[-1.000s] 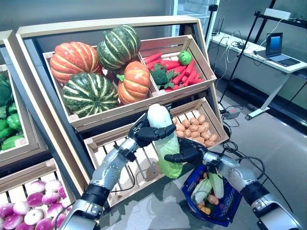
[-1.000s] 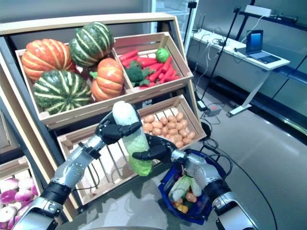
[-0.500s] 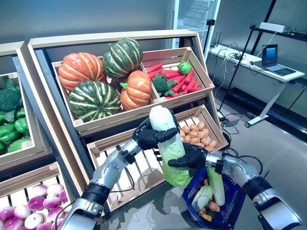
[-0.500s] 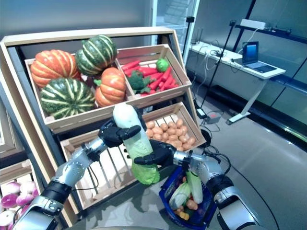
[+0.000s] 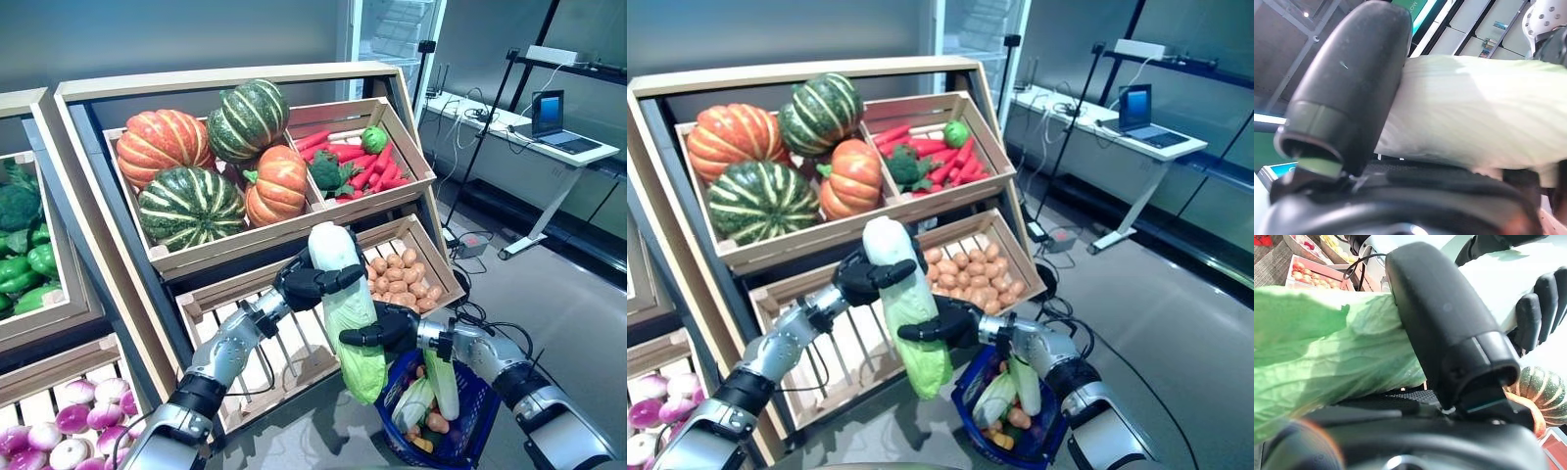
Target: Put vegetables into the basket
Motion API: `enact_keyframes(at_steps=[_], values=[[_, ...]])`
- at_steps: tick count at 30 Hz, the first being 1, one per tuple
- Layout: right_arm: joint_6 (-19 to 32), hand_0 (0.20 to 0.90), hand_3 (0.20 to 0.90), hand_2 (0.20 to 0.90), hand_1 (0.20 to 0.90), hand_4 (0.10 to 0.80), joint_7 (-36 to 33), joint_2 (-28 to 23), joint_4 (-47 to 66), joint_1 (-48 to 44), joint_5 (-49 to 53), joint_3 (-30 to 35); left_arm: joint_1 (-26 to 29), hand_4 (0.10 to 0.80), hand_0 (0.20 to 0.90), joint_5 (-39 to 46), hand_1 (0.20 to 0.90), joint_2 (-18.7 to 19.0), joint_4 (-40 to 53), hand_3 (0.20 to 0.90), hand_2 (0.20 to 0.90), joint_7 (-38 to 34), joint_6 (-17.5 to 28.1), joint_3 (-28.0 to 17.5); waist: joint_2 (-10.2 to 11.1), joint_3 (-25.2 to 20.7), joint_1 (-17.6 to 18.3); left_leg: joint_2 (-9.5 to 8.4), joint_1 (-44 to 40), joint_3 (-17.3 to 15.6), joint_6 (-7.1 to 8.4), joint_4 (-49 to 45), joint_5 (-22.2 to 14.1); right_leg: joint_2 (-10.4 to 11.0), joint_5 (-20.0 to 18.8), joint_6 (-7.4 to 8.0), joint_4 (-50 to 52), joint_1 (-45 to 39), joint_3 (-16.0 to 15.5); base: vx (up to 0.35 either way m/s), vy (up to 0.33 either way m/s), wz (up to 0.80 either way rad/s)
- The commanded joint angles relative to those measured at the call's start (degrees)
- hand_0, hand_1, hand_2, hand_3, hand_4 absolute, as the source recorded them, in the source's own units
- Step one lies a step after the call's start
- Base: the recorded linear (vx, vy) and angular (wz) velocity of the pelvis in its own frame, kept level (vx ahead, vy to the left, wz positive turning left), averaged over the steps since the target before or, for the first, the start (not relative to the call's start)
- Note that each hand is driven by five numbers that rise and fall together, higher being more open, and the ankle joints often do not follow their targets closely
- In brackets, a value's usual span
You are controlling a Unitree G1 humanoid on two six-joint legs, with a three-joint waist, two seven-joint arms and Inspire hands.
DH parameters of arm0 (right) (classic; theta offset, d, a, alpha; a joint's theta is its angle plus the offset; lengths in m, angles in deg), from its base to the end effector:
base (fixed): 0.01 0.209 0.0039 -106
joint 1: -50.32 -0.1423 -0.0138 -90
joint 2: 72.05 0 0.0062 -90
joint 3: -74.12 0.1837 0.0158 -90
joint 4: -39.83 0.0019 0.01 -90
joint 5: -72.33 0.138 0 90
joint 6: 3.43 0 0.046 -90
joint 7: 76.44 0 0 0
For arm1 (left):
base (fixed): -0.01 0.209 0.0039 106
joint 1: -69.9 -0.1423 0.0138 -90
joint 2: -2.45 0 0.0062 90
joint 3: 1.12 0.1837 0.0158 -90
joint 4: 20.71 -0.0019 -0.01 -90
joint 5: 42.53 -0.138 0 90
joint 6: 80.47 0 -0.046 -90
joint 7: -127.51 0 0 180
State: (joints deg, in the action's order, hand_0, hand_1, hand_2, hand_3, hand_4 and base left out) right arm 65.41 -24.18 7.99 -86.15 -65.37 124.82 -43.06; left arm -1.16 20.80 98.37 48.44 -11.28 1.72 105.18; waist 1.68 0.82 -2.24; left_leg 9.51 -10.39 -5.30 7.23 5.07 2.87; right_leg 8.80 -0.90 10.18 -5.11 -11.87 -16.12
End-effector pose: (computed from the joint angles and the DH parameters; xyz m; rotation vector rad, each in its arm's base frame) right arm 0.2620 -0.1851 0.0126 0.5352 0.5843 1.0525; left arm 0.2593 0.1731 0.0436 -0.7149 0.0839 -0.8828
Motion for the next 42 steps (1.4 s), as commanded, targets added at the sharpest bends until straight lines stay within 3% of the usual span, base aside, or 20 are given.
enact_keyframes(at_steps=[1, 7, 8, 9, 19, 28, 35, 42], values=[[1.4, 0.300, 0.300, 0.300, 0.300, 0.400, -0.6, 6.0, -5.5, -14.4, 7.3, 4.2, 12.7, 0.400, 0.300, 4.3, 0.300, -6.7, 4.1, 0.300, 0.300, 10.2, 1.0, 7.4, 0.9, -1.6, -0.8, -2.40, 1.7, 0.3, -1.67, -0.1, -3.2, 2.1, -1.1, -2.27, 0.2, 0.0, 1.0, 0.000, 0.000, 0.00], [1.3, 0.300, 0.300, 0.300, 0.300, 0.400, -2.6, 5.7, -6.0, -13.9, 7.1, 4.8, 12.4, 0.400, 0.300, 3.5, 0.300, -6.1, 3.4, 0.300, 0.300, 10.1, 0.7, 6.8, 0.9, -1.5, -0.8, -2.43, 1.7, 0.2, -1.75, -0.1, -3.1, 2.1, -1.2, -2.26, 0.2, 0.2, 1.1, 0.000, 0.000, 0.00], [1.2, 0.300, 0.300, 0.300, 0.300, 0.400, -3.0, 5.7, -6.2, -13.8, 6.9, 5.1, 12.4, 0.513, 0.469, 3.3, 0.469, -5.9, 3.4, 0.469, 0.469, 9.5, 0.4, 6.8, 0.9, -1.5, -0.8, -2.41, 1.7, 0.2, -1.73, -0.1, -3.1, 2.1, -1.2, -2.25, 0.2, 0.2, 1.1, 0.000, 0.000, 0.00], [1.3, 0.300, 0.300, 0.300, 0.300, 0.400, -3.7, 5.6, -6.3, -13.5, 6.7, 5.4, 12.1, 0.800, 0.900, 2.5, 0.900, -6.1, 3.2, 0.900, 0.900, 8.6, -0.1, 6.5, 0.9, -1.4, -0.7, -2.38, 1.7, 0.1, -1.72, -0.1, -3.1, 2.1, -1.3, -2.21, 0.2, 0.3, 1.2, 0.000, 0.000, 0.00], [3.1, 0.300, 0.300, 0.300, 0.300, 0.400, -11.7, 3.8, -6.4, -7.2, 6.8, 9.9, 6.9, 0.800, 0.900, -0.3, 0.900, -2.7, -0.6, 0.900, 0.900, 6.8, -0.2, 1.6, 0.6, -1.1, -0.5, -2.10, 1.4, -0.7, -1.69, -0.1, -3.0, 2.1, -1.4, -2.00, 0.1, 0.4, 1.5, 0.000, 0.000, 0.00], [9.0, 0.300, 0.300, 0.300, 0.300, 0.400, -21.8, 2.4, -0.8, 5.4, 7.6, 16.6, 1.1, 0.800, 0.900, -0.8, 0.900, 1.5, 1.8, 0.900, 0.900, 1.6, 2.3, -3.6, 0.3, 0.2, 0.6, -1.92, 2.1, -2.0, -1.81, -0.1, -2.5, 2.2, -2.0, -1.56, 0.1, 1.5, 2.0, 0.019, -0.005, -0.06], [13.6, 0.300, 0.300, 0.300, 0.300, 0.400, -25.8, 2.4, -1.4, 12.3, 3.1, 22.4, -4.8, 0.800, 0.900, 0.0, 0.900, 0.3, 0.6, 0.900, 0.900, 0.4, 2.9, -9.5, 0.2, 1.9, 0.6, -1.75, 2.5, -2.2, -1.66, -0.1, -2.5, 2.4, -1.6, -1.50, 0.4, 1.8, 1.6, 0.000, -0.015, -0.04], [19.3, 0.300, 0.300, 0.300, 0.300, 0.400, -30.9, 2.0, -10.0, 14.0, 4.1, 29.5, -8.2, 0.800, 0.900, -3.5, 0.900, -1.0, -5.2, 0.900, 0.900, -0.1, 5.7, -13.8, 0.2, 3.1, -0.1, -1.52, 1.8, -2.4, -1.61, -0.1, -2.8, 2.4, -1.2, -1.54, 0.8, 1.6, 0.9, -0.002, -0.006, -0.02]])
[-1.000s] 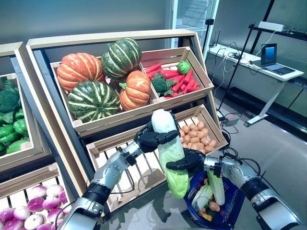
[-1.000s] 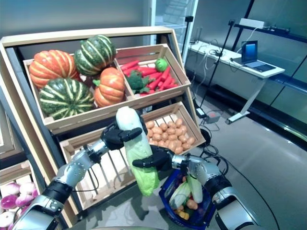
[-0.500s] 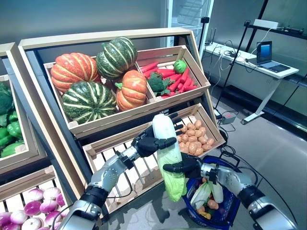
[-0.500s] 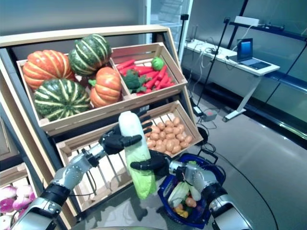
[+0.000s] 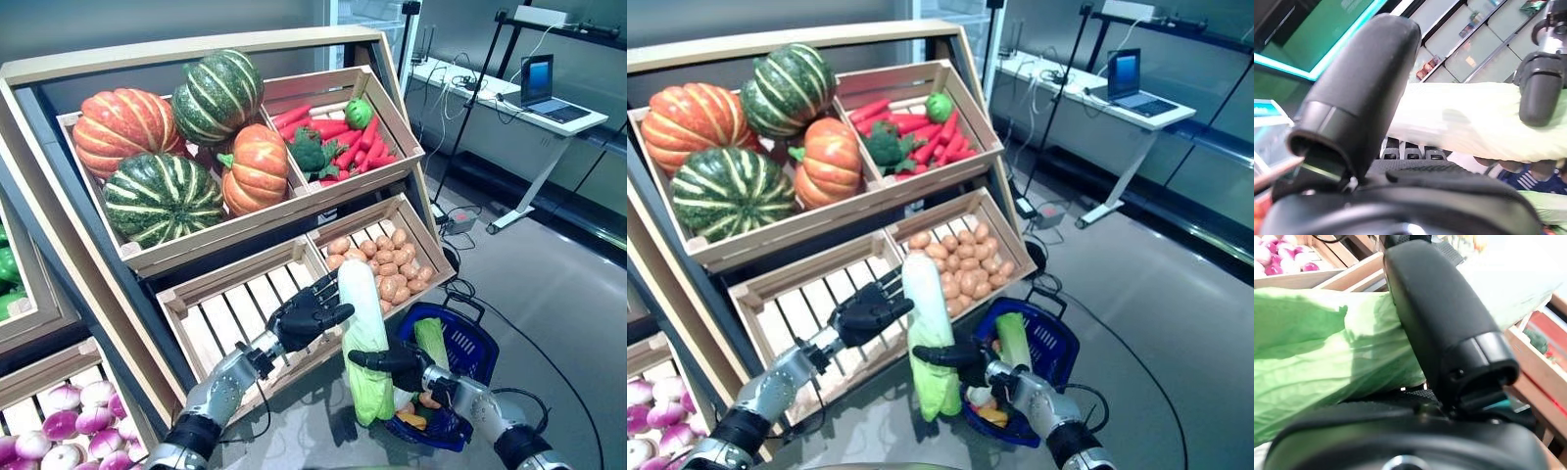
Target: Put vegetables into the basket
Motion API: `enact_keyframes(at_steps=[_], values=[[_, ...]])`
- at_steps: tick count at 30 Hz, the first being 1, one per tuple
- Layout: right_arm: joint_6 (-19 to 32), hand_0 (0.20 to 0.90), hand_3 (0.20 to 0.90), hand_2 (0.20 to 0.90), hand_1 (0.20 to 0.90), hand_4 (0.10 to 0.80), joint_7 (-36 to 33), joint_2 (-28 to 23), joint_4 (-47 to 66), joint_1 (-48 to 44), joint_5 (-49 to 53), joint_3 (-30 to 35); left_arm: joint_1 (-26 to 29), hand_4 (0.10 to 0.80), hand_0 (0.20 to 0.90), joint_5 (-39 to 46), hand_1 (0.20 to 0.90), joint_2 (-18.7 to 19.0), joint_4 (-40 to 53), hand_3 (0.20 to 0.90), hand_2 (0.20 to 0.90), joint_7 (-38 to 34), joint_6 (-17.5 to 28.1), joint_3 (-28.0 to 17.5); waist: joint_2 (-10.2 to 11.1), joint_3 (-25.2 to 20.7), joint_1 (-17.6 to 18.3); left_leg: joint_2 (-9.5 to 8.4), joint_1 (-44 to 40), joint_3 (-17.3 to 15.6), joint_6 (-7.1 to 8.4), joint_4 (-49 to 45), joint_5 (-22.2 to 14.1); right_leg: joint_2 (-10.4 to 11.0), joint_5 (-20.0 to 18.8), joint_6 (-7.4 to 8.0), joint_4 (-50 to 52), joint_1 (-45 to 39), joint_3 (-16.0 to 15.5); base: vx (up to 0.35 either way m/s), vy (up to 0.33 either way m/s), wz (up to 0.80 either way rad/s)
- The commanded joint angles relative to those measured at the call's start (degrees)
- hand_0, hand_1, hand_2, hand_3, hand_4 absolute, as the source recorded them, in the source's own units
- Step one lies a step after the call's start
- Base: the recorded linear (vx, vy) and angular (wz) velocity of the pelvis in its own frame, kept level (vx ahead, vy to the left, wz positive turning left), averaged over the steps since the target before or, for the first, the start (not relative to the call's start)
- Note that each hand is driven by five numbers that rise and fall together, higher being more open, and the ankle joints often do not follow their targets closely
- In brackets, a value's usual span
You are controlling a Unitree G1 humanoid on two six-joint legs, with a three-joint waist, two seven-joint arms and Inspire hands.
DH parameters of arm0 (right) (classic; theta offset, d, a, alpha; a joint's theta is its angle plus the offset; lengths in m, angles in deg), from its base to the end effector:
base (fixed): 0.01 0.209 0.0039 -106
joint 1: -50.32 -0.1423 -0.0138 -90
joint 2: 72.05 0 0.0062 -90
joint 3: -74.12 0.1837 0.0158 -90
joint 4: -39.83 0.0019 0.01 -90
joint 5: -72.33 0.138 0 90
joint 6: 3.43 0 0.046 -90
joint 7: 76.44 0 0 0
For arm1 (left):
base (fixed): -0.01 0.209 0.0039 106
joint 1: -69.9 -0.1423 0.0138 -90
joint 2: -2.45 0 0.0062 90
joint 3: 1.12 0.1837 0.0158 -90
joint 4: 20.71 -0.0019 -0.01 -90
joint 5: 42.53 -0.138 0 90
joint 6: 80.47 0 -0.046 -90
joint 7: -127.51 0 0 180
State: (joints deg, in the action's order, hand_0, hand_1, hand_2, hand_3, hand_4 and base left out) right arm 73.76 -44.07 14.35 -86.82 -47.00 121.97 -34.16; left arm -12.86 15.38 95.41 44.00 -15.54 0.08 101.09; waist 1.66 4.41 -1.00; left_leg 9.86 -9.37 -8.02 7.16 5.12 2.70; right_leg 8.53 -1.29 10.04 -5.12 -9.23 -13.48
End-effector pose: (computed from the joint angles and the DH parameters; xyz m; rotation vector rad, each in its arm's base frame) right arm 0.1869 -0.1930 -0.0493 0.6161 0.6728 0.5207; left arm 0.2098 0.1898 -0.0134 -0.7693 0.3172 -0.6189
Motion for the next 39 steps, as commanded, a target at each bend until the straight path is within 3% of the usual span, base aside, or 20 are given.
enact_keyframes(at_steps=[1, 9, 16, 22, 25, 26, 29, 35, 38, 39], values=[[11.9, 0.300, 0.300, 0.300, 0.300, 0.400, -12.5, -4.3, -11.1, -4.2, 7.2, 22.0, 2.7, 0.800, 0.900, 0.9, 0.900, 1.8, -1.5, 0.900, 0.900, 4.4, 8.2, -10.0, 0.1, -0.2, -1.5, -1.71, 0.4, 0.0, -1.56, -0.1, -2.6, 2.6, -0.7, -1.43, 1.2, -1.1, -1.7, 0.000, 0.000, 0.00], [16.9, 0.300, 0.300, 0.300, 0.300, 0.400, -19.4, -4.0, -19.7, -6.1, 7.4, 25.9, 1.5, 0.800, 0.900, -1.4, 0.900, 1.3, -1.7, 0.900, 0.900, 3.3, 11.5, -8.8, -0.9, 3.4, -3.3, -1.24, 1.5, 0.2, -1.83, -2.5, -2.3, 3.0, 1.7, -2.15, 7.2, 1.3, -1.9, -0.063, 0.000, -0.02], [22.6, 0.300, 0.300, 0.300, 0.300, 0.400, -29.5, -4.7, -23.7, -16.6, 10.1, 24.0, 9.1, 0.800, 0.900, 1.5, 0.900, 2.5, 1.1, 0.900, 0.900, -1.3, 15.7, -3.8, -1.5, 11.7, -4.4, -1.15, 10.9, 2.3, -1.84, -14.0, -4.6, 4.6, 3.8, -2.65, 16.1, 8.1, -1.9, -0.234, -0.045, 0.00], [23.6, 0.300, 0.300, 0.300, 0.300, 0.400, -32.9, -6.7, -25.0, -21.6, 8.6, 22.5, 12.9, 0.800, 0.900, 2.4, 0.900, 3.2, 2.9, 0.900, 0.900, -2.6, 18.0, -1.9, -1.5, 15.6, -4.7, -1.14, 16.7, 2.9, -1.88, -21.3, -6.4, 6.0, 4.7, -2.94, 20.6, 11.3, -2.0, -0.156, -0.013, 0.07], [22.6, 0.300, 0.300, 0.300, 0.300, 0.400, -32.9, -8.9, -26.6, -24.8, 7.5, 21.5, 15.4, 0.800, 0.900, 4.1, 0.900, 3.8, 4.4, 0.900, 0.900, -4.6, 20.3, -0.9, -1.9, 18.4, -4.2, -0.36, 22.6, 3.2, -2.11, -29.8, -9.2, 7.4, 7.1, -3.70, 29.0, 16.7, -1.3, -0.215, 0.065, 0.00], [21.8, 0.300, 0.300, 0.300, 0.300, 0.400, -32.6, -10.2, -28.1, -26.7, 6.7, 20.9, 16.8, 0.800, 0.900, 4.1, 0.900, 3.5, 5.5, 0.900, 0.900, -5.4, 21.2, -0.3, -2.2, 20.0, -4.1, -0.12, 26.1, 3.6, -2.53, -35.4, -12.0, 8.7, 9.3, -4.22, 35.3, 20.6, -0.4, -0.209, 0.086, -0.02], [21.0, 0.300, 0.300, 0.300, 0.300, 0.400, -32.1, -11.8, -29.8, -28.6, 6.1, 20.5, 18.0, 0.800, 0.900, 4.3, 0.900, 3.2, 7.0, 0.900, 0.900, -6.3, 21.8, 0.2, -2.7, 21.1, -3.9, 0.13, 29.9, 3.3, -3.00, -40.9, -14.7, 10.1, 11.7, -4.79, 42.1, 25.4, 0.3, -0.124, 0.074, 0.00], [19.1, 0.300, 0.300, 0.300, 0.300, 0.400, -33.7, -14.8, -31.9, -32.3, 8.2, 20.3, 20.5, 0.800, 0.900, 6.7, 0.900, 3.4, 9.2, 0.900, 0.900, -6.6, 22.6, 1.7, -3.5, 23.4, -3.3, 0.40, 37.6, 3.3, -4.10, -52.1, -20.1, 14.0, 16.0, -4.88, 55.6, 36.0, 2.7, -0.106, 0.041, 0.10], [19.2, 0.300, 0.300, 0.300, 0.300, 0.400, -34.9, -15.7, -32.3, -33.8, 9.2, 20.6, 20.7, 0.800, 0.900, 7.5, 0.900, 3.3, 9.8, 0.900, 0.900, -6.6, 23.4, 2.0, -4.1, 24.1, -3.1, 0.35, 40.0, 4.1, -3.81, -56.9, -23.4, 14.6, 18.7, -4.58, 60.4, 39.4, 4.0, -0.049, 0.023, 0.10], [19.2, 0.300, 0.300, 0.300, 0.300, 0.400, -35.1, -15.9, -32.3, -34.1, 9.4, 20.6, 20.8, 0.800, 0.900, 7.7, 0.900, 3.4, 10.0, 0.900, 0.900, -6.6, 23.4, 2.0, -4.2, 24.3, -3.0, 0.41, 40.8, 3.8, -4.12, -57.2, -22.7, 14.8, 18.0, -5.07, 60.7, 40.3, 3.9, 0.006, 0.025, 0.05]])
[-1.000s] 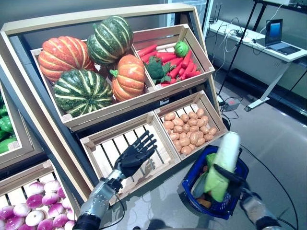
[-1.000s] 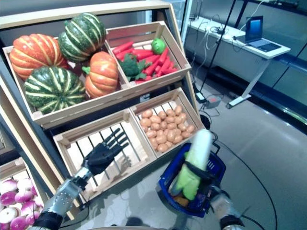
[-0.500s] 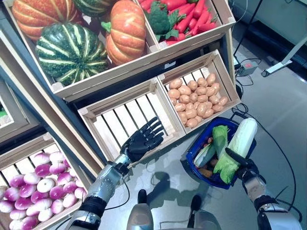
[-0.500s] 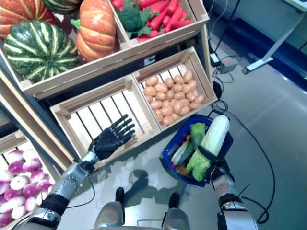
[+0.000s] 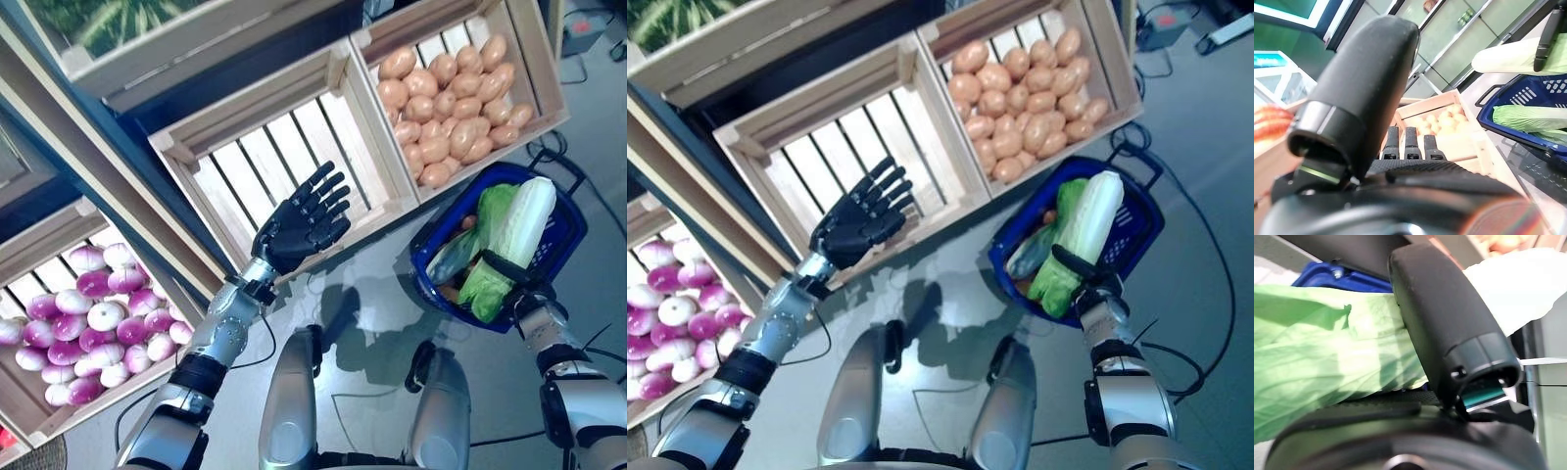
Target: Put vegetables into the basket
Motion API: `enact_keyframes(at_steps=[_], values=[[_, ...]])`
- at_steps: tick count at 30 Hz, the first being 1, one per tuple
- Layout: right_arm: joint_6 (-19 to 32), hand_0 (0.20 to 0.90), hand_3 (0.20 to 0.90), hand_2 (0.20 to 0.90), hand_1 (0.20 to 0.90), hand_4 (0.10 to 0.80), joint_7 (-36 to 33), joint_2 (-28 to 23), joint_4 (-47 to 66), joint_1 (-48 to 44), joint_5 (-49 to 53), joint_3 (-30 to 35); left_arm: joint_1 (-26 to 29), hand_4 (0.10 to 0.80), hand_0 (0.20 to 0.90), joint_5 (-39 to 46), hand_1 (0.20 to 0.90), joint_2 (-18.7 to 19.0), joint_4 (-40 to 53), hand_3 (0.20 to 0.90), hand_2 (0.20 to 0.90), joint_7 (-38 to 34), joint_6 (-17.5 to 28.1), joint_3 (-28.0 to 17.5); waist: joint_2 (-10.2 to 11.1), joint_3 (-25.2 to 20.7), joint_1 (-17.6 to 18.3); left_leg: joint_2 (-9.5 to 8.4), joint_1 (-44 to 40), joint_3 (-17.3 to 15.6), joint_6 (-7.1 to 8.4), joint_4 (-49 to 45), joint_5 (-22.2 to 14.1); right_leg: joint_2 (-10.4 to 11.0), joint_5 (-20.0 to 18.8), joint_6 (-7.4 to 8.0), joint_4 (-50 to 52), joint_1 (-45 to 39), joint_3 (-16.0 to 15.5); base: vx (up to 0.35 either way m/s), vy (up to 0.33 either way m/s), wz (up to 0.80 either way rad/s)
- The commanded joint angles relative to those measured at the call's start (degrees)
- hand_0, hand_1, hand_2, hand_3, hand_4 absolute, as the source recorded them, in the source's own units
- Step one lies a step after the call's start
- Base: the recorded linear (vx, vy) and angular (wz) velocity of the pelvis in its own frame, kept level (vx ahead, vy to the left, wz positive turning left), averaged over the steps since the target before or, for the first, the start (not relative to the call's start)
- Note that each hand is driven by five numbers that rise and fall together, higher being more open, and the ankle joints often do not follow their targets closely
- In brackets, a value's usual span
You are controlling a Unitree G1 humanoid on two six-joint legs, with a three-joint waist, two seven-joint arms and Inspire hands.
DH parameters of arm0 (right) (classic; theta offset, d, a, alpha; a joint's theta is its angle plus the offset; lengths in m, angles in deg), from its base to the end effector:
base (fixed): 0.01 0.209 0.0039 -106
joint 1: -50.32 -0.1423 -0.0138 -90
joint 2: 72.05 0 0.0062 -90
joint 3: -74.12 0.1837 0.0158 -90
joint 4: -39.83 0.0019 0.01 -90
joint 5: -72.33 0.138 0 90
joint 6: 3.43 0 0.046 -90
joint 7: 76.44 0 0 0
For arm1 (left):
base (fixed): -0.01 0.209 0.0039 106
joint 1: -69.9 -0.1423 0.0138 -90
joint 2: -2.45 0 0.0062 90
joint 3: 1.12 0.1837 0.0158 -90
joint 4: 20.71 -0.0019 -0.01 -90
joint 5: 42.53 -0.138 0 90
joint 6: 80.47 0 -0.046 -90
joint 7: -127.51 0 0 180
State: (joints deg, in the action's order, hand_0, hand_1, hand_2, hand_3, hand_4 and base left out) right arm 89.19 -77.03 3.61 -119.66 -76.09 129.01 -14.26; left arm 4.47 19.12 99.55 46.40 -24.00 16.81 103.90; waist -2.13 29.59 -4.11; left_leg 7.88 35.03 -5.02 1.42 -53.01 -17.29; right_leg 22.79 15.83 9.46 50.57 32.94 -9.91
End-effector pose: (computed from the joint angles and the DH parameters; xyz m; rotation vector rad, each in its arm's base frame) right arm 0.2747 -0.3011 0.0394 0.5435 0.2933 -0.5435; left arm 0.2811 0.1845 0.0760 -0.5722 -0.1586 -0.6040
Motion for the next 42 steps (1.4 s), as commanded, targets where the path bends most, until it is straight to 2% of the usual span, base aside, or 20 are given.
enact_keyframes(at_steps=[1, 5, 6, 7, 18, 19, 22, 23, 24, 37, 42], values=[[3.8, 0.300, 0.300, 0.300, 0.300, 0.400, -2.9, -5.6, 0.5, -5.7, 3.1, 0.6, 3.4, 0.800, 0.900, 4.9, 0.900, -0.5, 7.9, 0.900, 0.900, 1.9, 7.1, -0.7, -0.9, -0.7, 0.2, 2.49, -2.6, 1.4, 1.93, -1.7, -5.3, 0.7, 3.2, -4.08, 7.7, -0.4, 1.4, -0.041, 0.021, 0.08], [4.8, 0.300, 0.300, 0.300, 0.300, 0.400, -3.4, -6.8, 0.5, -6.4, 3.9, 1.3, 2.9, 0.800, 0.900, 6.2, 0.900, 0.0, 8.4, 0.900, 0.900, 2.3, 7.0, -1.0, -1.5, -0.6, 0.6, 2.74, 0.4, 1.7, 1.90, -6.7, -7.8, 0.9, 5.6, -4.38, 12.1, 3.1, 2.5, -0.008, 0.007, 0.05], [4.9, 0.535, 0.535, 0.535, 0.535, 0.557, -3.3, -6.9, 0.6, -6.4, 3.8, 1.4, 2.8, 0.800, 0.900, 6.2, 0.900, 0.0, 8.5, 0.900, 0.900, 2.3, 7.1, -0.9, -1.5, -0.6, 0.7, 2.71, 0.7, 1.8, 1.94, -7.2, -8.0, 0.8, 5.8, -4.41, 12.5, 3.4, 2.6, -0.010, -0.003, 0.07], [4.9, 0.900, 0.900, 0.900, 0.900, 0.800, -3.6, -7.2, 0.7, -6.4, 3.6, 1.4, 2.7, 0.800, 0.900, 6.4, 0.900, 0.1, 8.6, 0.900, 0.900, 2.3, 7.0, -0.9, -1.6, -0.6, 0.8, 2.73, 1.2, 1.9, 1.96, -8.0, -8.4, 0.7, 6.2, -4.46, 13.3, 4.1, 2.8, -0.003, -0.005, 0.07], [4.8, 0.900, 0.900, 0.900, 0.900, 0.800, -4.8, -9.4, 2.5, -5.3, 2.6, 2.2, 1.9, 0.800, 0.900, 8.8, 0.900, 1.6, 8.8, 0.900, 0.900, 4.0, 6.3, -1.0, -1.1, -1.5, 1.2, 3.65, 1.4, 2.1, 2.45, -9.1, -9.1, 0.2, 6.9, -4.23, 14.4, 4.7, 3.1, -0.004, -0.002, 0.01], [4.8, 0.900, 0.900, 0.900, 0.900, 0.800, -4.8, -9.6, 2.5, -5.3, 2.6, 2.3, 1.9, 0.800, 0.900, 9.0, 0.900, 1.7, 8.7, 0.900, 0.900, 4.1, 6.3, -1.1, -1.0, -1.5, 1.2, 3.66, 1.9, 1.9, 2.12, -8.4, -7.5, 0.2, 5.5, -4.78, 13.7, 5.1, 2.9, -0.062, -0.013, -0.03], [4.7, 0.900, 0.900, 0.900, 0.900, 0.800, -5.0, -10.0, 2.7, -5.1, 2.0, 2.5, 2.1, 0.800, 0.900, 9.9, 0.900, 2.0, 8.6, 0.900, 0.900, 4.1, 5.7, -1.2, -0.7, -1.8, 1.2, 3.98, 1.4, 1.9, 2.27, -7.8, -7.2, 0.2, 5.3, -4.61, 13.2, 4.6, 2.7, 0.006, -0.017, -0.06], [4.7, 0.900, 0.900, 0.900, 0.900, 0.800, -5.1, -10.0, 2.8, -5.0, 2.0, 2.5, 2.0, 0.800, 0.900, 9.9, 0.900, 1.9, 8.7, 0.900, 0.900, 4.0, 5.6, -1.3, -0.7, -2.0, 1.2, 4.05, 0.9, 2.1, 2.63, -8.1, -8.5, 0.1, 6.5, -4.06, 13.6, 4.1, 2.9, 0.007, -0.016, -0.07], [4.8, 0.900, 0.900, 0.900, 0.900, 0.800, -5.0, -10.0, 2.9, -4.9, 1.8, 2.6, 2.0, 0.800, 0.900, 10.0, 0.900, 1.9, 8.7, 0.900, 0.900, 4.1, 5.3, -1.5, -0.6, -2.1, 1.2, 4.11, 1.0, 1.8, 2.32, -7.2, -7.0, 0.1, 5.2, -4.56, 12.8, 4.2, 2.6, 0.011, -0.015, -0.05], [4.4, 0.900, 0.900, 0.900, 0.900, 0.800, -3.8, -8.6, 4.1, -2.6, 1.0, 2.5, 1.1, 0.800, 0.900, 10.1, 0.900, 2.7, 7.8, 0.900, 0.900, 5.3, 4.0, -1.8, 1.0, -5.4, 0.5, 4.46, -5.9, 0.9, 2.53, 4.6, -1.9, -0.6, 1.1, -3.93, 4.0, -2.2, 0.4, 0.003, -0.002, -0.02], [4.5, 0.900, 0.900, 0.900, 0.900, 0.800, -0.4, -4.3, 5.5, 0.6, 1.2, 2.1, 0.0, 0.800, 0.900, 6.2, 0.900, 2.1, 5.6, 0.900, 0.900, 5.0, 4.3, -1.8, 2.0, -8.2, 0.0, 3.98, -12.0, 0.4, 2.80, 16.5, 4.3, -2.4, -3.9, -3.55, -7.1, -8.9, -1.7, 0.041, -0.018, -0.01]])
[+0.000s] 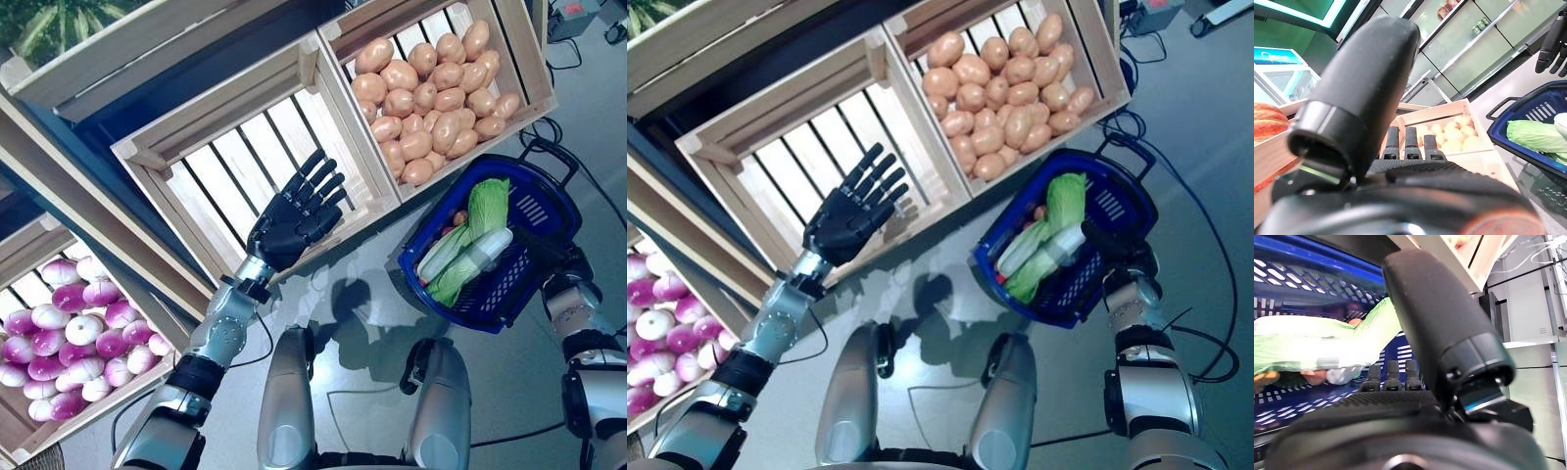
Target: Put vegetables into the basket
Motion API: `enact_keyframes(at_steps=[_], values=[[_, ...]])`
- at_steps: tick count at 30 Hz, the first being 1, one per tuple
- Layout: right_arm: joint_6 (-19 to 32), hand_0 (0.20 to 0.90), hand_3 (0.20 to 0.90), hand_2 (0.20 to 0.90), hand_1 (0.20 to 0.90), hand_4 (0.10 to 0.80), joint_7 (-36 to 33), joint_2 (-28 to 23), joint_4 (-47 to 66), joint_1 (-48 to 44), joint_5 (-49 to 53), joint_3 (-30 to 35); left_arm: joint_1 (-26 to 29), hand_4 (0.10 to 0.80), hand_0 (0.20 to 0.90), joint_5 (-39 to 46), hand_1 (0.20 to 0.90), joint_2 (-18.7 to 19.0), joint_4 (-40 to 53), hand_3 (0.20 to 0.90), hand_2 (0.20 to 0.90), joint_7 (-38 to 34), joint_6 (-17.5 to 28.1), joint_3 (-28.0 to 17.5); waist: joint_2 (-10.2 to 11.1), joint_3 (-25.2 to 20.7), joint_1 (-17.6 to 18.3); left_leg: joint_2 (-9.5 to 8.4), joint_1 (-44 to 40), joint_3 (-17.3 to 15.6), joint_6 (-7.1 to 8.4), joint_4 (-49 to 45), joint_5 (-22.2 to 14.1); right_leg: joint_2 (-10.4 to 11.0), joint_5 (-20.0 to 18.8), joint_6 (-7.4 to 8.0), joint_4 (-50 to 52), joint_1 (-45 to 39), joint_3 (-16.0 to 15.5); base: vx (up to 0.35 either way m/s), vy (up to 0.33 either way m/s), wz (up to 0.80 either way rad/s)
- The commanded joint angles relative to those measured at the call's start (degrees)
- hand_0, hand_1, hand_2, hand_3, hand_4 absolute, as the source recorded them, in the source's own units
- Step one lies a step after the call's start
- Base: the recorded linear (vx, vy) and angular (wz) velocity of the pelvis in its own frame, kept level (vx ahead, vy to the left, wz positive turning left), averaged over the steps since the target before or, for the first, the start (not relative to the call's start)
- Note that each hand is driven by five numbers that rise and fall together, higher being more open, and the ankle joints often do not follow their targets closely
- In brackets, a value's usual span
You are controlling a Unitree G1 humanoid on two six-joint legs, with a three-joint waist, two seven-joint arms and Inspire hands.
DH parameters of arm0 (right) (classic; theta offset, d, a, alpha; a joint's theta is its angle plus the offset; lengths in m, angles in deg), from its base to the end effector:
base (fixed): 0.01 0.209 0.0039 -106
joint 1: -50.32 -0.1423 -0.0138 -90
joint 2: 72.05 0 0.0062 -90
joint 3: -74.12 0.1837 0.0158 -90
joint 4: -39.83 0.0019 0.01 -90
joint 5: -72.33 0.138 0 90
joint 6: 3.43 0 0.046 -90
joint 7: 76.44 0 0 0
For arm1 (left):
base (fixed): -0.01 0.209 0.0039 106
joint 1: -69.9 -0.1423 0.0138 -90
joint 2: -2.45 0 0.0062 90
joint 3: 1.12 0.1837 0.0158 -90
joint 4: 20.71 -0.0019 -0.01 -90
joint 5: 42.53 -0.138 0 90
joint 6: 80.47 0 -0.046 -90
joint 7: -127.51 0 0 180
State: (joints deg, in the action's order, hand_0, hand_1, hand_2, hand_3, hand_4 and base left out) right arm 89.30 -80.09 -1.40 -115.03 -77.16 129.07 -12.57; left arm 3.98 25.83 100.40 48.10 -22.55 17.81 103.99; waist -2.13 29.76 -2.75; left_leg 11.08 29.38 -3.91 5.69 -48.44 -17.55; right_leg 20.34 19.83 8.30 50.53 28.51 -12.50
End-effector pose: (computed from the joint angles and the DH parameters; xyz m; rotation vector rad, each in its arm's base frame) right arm 0.2805 -0.3236 0.0730 0.5076 0.1677 -0.5972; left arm 0.2796 0.1870 0.0796 -0.6710 -0.2138 -0.6165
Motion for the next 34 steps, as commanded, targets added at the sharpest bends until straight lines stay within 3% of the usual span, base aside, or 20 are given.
enact_keyframes(at_steps=[1, 7, 12, 16, 22, 34], values=[[4.6, 0.900, 0.900, 0.900, 0.900, 0.800, 2.8, 1.3, 1.1, 2.0, 1.0, 0.4, 0.3, 0.800, 0.900, -1.1, 0.900, 1.2, 3.5, 0.900, 0.900, 3.3, 3.3, -1.9, 2.2, -8.8, -1.4, 0.65, -7.3, -0.8, -1.50, 13.5, 5.4, -0.2, -8.6, -2.36, -8.6, -5.4, 0.6, 0.091, -0.032, -0.04], [4.4, 0.900, 0.900, 0.900, 0.900, 0.800, 7.8, 8.1, 4.3, 9.5, -3.5, -1.5, -5.3, 0.800, 0.900, -9.3, 0.900, -1.1, -1.2, 0.900, 0.900, 2.6, 0.8, -2.9, 3.7, -15.2, -1.5, -1.44, -20.1, -3.8, -1.21, 33.8, 14.8, -5.5, -16.9, -1.39, -32.5, -19.5, -2.6, 0.187, -0.035, -0.16], [5.5, 0.900, 0.900, 0.900, 0.900, 0.800, 11.8, 12.7, 7.8, 17.8, -5.5, -2.7, -11.7, 0.800, 0.900, -14.9, 0.900, -4.1, -6.0, 0.900, 0.900, 2.2, 0.2, -3.5, 3.6, -20.7, -1.5, -3.10, -27.7, -4.9, -0.87, 46.7, 19.5, -8.0, -21.3, -0.60, -46.3, -28.2, -2.8, 0.199, 0.018, -0.11], [6.7, 0.900, 0.900, 0.900, 0.900, 0.800, 11.1, 17.0, 12.9, 24.9, -9.9, -5.3, -16.4, 0.800, 0.900, -19.4, 0.900, -5.4, -10.9, 0.900, 0.900, 1.5, 2.3, -3.8, 3.5, -23.2, -0.9, -3.39, -31.4, -5.7, -0.85, 52.3, 21.0, -8.7, -23.0, -0.16, -51.0, -31.3, -2.6, 0.094, 0.023, -0.03], [6.5, 0.900, 0.900, 0.900, 0.900, 0.800, 11.5, 23.6, 16.8, 30.7, -12.0, -9.4, -20.4, 0.800, 0.900, -24.8, 0.900, -7.8, -20.0, 0.900, 0.900, -1.4, 3.6, -4.8, 3.5, -25.3, 0.6, -3.93, -33.7, -6.3, -1.08, 53.4, 20.2, -9.5, -24.0, -0.19, -54.2, -34.3, -2.0, 0.051, 0.022, -0.06], [5.3, 0.900, 0.900, 0.900, 0.900, 0.800, 11.3, 30.7, 20.3, 36.5, -9.1, -16.1, -22.1, 0.800, 0.900, -44.0, 0.900, -11.6, -31.5, 0.900, 0.900, -22.0, 9.7, -2.3, 2.8, -25.4, 2.6, -4.77, -35.0, -5.9, -1.62, 53.4, 19.6, -9.9, -23.4, -0.61, -54.6, -35.9, -1.4, 0.013, 0.018, 0.02]])
